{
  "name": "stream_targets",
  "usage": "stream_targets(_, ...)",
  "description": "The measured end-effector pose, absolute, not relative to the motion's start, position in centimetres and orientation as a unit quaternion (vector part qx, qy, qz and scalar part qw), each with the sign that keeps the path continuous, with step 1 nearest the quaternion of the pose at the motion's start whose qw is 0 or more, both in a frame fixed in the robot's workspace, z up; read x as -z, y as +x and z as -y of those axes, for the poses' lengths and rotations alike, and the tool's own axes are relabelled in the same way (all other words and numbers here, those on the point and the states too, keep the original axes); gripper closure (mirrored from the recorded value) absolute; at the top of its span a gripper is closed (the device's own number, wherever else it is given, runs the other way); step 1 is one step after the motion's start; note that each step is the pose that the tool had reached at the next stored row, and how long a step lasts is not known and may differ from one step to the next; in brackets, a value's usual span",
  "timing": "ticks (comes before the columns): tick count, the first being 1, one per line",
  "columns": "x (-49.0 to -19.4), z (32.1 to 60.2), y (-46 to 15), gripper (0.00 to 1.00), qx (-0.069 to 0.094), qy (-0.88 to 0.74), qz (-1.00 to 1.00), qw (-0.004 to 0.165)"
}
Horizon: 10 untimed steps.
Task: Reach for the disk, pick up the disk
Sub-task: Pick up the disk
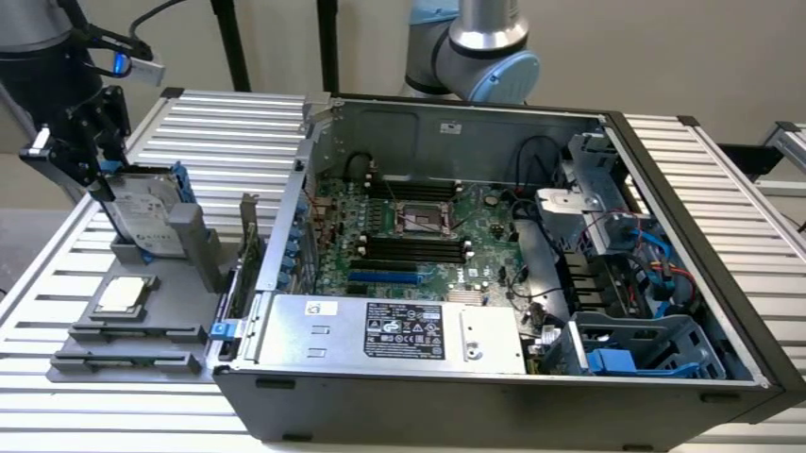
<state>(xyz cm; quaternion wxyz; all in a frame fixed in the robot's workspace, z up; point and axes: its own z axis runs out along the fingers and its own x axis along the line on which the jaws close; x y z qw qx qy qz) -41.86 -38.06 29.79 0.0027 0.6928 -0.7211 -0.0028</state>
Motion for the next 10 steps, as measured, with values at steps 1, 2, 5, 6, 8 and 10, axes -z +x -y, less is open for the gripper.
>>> stream_targets(1, -29.74, 38.06, -41.88, 0.50, 0.003, 0.693, 0.721, 0.003)
stream_targets(2, -29.72, 38.06, -41.88, 0.50, 0.003, 0.693, 0.721, 0.003)
stream_targets(5, -29.71, 38.05, -41.89, 0.50, 0.003, 0.693, 0.721, 0.003)
stream_targets(6, -29.70, 38.05, -41.89, 0.50, 0.003, 0.693, 0.721, 0.003)
stream_targets(8, -29.69, 38.05, -41.89, 0.50, 0.003, 0.695, 0.719, 0.003)
stream_targets(10, -29.69, 38.04, -41.89, 0.50, 0.003, 0.698, 0.716, 0.003)
